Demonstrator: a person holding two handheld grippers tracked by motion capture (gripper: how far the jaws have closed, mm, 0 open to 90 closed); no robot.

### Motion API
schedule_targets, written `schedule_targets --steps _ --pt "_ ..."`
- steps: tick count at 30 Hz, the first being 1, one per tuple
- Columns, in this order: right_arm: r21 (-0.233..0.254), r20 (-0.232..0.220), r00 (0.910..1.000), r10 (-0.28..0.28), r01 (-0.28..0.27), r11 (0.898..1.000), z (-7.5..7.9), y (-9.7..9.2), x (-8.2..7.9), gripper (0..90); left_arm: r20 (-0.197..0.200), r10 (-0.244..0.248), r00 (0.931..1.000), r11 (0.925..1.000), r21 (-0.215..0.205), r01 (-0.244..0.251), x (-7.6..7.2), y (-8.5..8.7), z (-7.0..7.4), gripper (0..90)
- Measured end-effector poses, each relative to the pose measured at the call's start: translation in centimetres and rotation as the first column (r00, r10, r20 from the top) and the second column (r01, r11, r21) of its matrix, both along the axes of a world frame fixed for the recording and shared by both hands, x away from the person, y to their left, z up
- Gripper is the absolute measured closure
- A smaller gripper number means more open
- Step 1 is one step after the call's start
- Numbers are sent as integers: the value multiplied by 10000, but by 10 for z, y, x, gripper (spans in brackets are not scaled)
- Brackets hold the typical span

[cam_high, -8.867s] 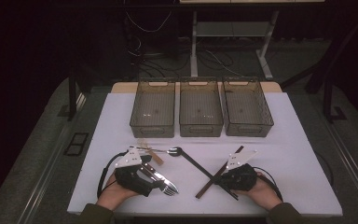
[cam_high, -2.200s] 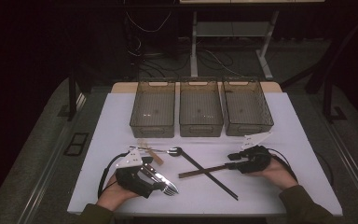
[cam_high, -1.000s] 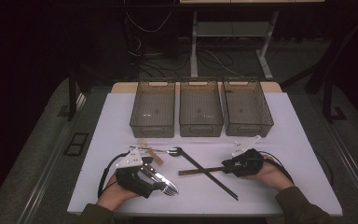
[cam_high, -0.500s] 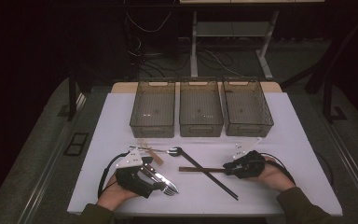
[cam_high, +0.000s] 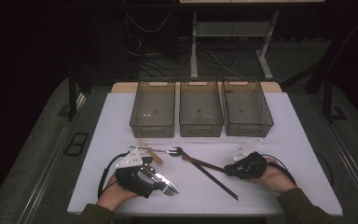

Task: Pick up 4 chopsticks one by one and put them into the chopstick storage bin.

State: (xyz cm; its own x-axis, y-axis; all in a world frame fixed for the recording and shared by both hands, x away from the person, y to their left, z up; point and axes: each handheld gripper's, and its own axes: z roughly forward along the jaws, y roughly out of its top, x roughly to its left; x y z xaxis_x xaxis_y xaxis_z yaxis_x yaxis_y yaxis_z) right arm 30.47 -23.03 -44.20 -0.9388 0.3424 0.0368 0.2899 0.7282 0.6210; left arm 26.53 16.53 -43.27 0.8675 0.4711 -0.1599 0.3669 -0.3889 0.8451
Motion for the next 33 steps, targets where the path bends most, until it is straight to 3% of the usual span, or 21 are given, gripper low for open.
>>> schedule_targets --steps 12,17,23,28,33 --pt "46 -79 9996 -283 283 9996 1 0 -3 798 -13 -7 10000 10000 24 7 0 0 0 0" --pt "-117 138 9985 -531 533 9985 1 -7 0 798 -12 -1 10000 10000 18 1 0 0 0 0" --pt "-12 -6 9957 -928 928 9957 2 -13 1 798 -4 -15 10000 10000 31 15 0 0 0 0" --pt "-18 -65 9958 -917 917 9958 1 -13 1 788 -2 -23 10000 10000 44 23 0 0 0 0" --pt "352 -344 9944 -998 1010 9943 3 -15 0 649 -16 -25 10000 10000 47 25 0 0 0 0"
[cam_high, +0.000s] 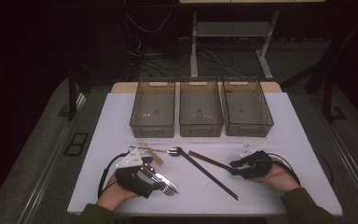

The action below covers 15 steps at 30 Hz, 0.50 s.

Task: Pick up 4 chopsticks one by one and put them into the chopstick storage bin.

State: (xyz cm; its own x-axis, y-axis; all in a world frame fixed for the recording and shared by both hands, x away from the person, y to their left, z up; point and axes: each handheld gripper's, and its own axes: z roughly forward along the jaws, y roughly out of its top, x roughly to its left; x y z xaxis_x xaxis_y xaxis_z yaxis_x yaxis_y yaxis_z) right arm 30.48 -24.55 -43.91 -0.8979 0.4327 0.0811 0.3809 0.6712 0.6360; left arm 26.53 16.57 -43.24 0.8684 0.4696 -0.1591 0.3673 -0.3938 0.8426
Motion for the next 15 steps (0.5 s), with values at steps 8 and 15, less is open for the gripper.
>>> schedule_targets --steps 8,15 --pt "498 47 9969 -791 788 9956 5 -7 5 529 3 -1 10000 10000 -13 1 0 -1 0 0" --pt "331 -160 9981 -595 600 9976 2 -3 9 744 -16 -10 10000 10000 -13 10 0 -1 0 0"
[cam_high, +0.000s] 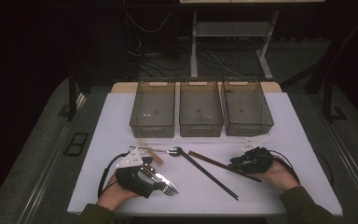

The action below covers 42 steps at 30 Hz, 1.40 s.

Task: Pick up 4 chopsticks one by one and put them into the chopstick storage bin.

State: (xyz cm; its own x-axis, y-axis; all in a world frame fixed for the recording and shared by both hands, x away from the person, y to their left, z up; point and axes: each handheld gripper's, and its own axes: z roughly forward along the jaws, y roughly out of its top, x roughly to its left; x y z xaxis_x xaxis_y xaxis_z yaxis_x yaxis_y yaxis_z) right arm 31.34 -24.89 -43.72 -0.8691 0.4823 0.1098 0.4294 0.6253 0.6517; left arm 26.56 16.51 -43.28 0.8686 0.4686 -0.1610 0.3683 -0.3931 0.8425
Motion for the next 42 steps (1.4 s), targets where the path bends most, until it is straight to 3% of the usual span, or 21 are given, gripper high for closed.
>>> schedule_targets --steps 7,17,27,33,42 --pt "-207 -73 9998 203 -205 9996 -2 5 0 823 6 9 10000 10000 -3 -9 0 0 0 0" --pt "-369 41 9999 162 -160 9992 -5 7 2 827 18 20 10000 10000 14 -20 0 0 0 0" --pt "-559 503 9987 96 -68 9984 -6 10 2 807 20 40 10000 10000 11 -40 0 0 0 0" --pt "-408 322 9995 -3 16 9992 -7 9 3 804 16 44 10000 10000 20 -45 0 0 0 0" --pt "-498 410 9991 -70 91 9987 -7 9 3 844 26 31 10000 10000 44 -31 -1 -1 -1 0"
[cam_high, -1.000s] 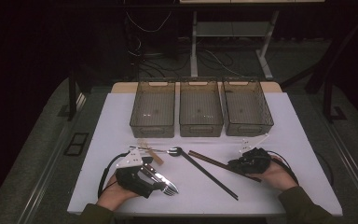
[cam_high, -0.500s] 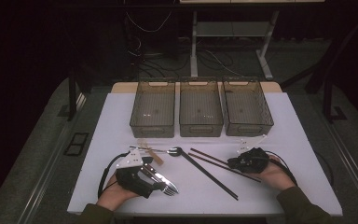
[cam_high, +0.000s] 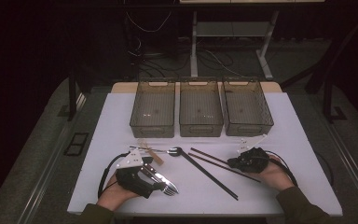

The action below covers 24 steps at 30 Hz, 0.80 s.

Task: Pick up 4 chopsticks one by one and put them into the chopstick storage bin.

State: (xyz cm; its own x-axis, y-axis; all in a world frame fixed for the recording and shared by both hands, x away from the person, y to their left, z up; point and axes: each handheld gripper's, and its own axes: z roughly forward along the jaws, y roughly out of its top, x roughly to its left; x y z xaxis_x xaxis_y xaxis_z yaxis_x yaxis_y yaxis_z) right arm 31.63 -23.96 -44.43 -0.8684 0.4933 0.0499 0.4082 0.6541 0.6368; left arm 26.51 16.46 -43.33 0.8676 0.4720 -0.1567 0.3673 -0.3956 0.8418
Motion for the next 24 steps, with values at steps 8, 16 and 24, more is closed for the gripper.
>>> schedule_targets --steps 8,16,24 --pt "115 -170 9998 -71 73 9999 0 -1 2 854 -17 -12 10000 10000 38 12 0 0 0 0" --pt "210 -322 9993 -165 172 9996 0 -2 3 855 14 -31 10000 10000 32 31 0 0 0 0" --pt "464 -331 9993 -149 164 9988 5 -6 4 854 29 -46 10000 10000 33 46 0 0 0 0"
